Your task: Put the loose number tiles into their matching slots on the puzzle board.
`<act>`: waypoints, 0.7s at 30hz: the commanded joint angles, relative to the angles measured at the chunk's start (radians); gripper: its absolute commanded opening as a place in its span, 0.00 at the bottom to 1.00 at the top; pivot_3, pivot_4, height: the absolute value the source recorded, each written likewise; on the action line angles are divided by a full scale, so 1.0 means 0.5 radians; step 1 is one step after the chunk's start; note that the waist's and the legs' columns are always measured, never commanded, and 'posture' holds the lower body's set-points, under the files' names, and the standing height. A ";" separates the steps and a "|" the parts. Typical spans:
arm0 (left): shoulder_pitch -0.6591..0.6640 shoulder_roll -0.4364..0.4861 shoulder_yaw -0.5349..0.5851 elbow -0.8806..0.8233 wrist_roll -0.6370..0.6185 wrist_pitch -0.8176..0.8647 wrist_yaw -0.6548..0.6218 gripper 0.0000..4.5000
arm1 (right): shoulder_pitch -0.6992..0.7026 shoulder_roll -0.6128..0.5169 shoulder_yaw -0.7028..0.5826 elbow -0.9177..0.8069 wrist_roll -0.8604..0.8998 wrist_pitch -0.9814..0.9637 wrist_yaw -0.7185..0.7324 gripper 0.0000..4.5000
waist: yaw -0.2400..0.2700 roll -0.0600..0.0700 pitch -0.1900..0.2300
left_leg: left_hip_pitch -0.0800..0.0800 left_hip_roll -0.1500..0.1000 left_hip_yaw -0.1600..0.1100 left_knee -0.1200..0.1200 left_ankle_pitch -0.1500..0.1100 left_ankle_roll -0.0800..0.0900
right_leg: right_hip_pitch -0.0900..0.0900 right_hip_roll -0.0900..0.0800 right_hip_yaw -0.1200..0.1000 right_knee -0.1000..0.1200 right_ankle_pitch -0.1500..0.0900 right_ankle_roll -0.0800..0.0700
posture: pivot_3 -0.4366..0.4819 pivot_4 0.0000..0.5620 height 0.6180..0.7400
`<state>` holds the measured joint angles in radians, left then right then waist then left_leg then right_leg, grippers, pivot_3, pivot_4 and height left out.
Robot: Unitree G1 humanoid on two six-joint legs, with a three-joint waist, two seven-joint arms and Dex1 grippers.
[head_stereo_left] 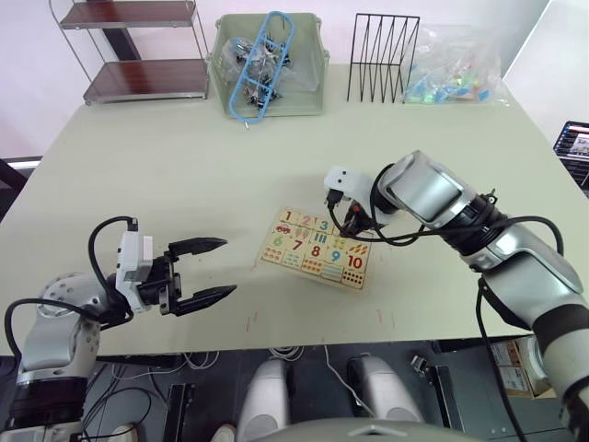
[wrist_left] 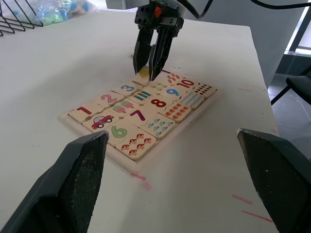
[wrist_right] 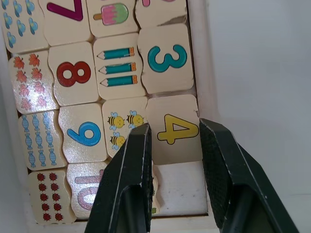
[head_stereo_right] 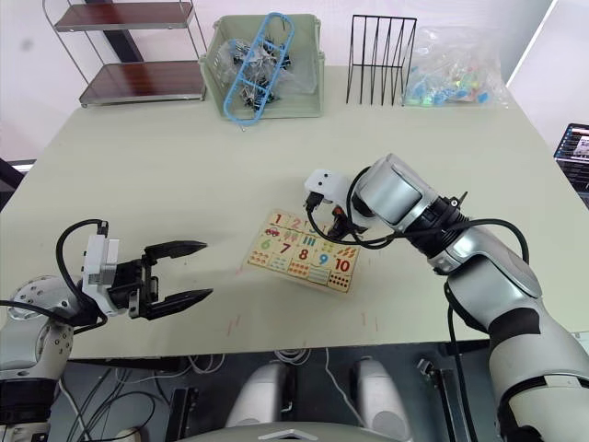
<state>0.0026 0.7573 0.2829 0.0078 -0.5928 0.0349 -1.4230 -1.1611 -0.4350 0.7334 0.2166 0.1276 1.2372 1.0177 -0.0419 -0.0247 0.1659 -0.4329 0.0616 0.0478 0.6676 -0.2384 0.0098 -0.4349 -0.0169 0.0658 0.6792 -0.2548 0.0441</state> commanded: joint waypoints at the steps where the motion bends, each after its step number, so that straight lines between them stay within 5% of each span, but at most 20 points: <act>1: 0.005 0.027 0.052 -0.053 -0.038 -0.017 -0.018 1.00 | -0.015 -0.016 -0.009 -0.039 -0.007 -0.023 0.000 0.19 | 0.000 0.000 0.000 | 0.000 0.000 0.000 0.000 0.000 0.000 | 0.000 0.000 0.000 0.000 0.000 0.000 | 0.48 0.27 1.00; 19: 0.002 0.029 0.048 -0.052 -0.036 -0.009 -0.017 1.00 | -0.012 0.000 -0.016 -0.001 -0.025 -0.109 0.003 0.19 | 0.000 0.000 0.000 | 0.000 0.000 0.000 0.000 0.000 0.000 | 0.000 0.000 0.000 0.000 0.000 0.000 | 0.48 0.27 1.00; 21: 0.003 0.030 0.049 -0.054 -0.037 -0.008 -0.017 1.00 | -0.011 -0.002 -0.015 -0.008 -0.024 -0.108 0.005 0.42 | 0.000 0.000 0.000 | 0.000 0.000 0.000 0.000 0.000 0.000 | 0.000 0.000 0.000 0.000 0.000 0.000 | 0.48 0.27 1.00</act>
<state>0.0029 0.7573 0.2829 0.0078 -0.5928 0.0350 -1.4249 -1.1610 -0.4307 0.7334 0.2354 0.1220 1.1926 1.0178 -0.0418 -0.0247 0.1659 -0.4329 0.0616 0.0478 0.6677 -0.2384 0.0098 -0.4349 -0.0169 0.0658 0.6792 -0.2548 0.0441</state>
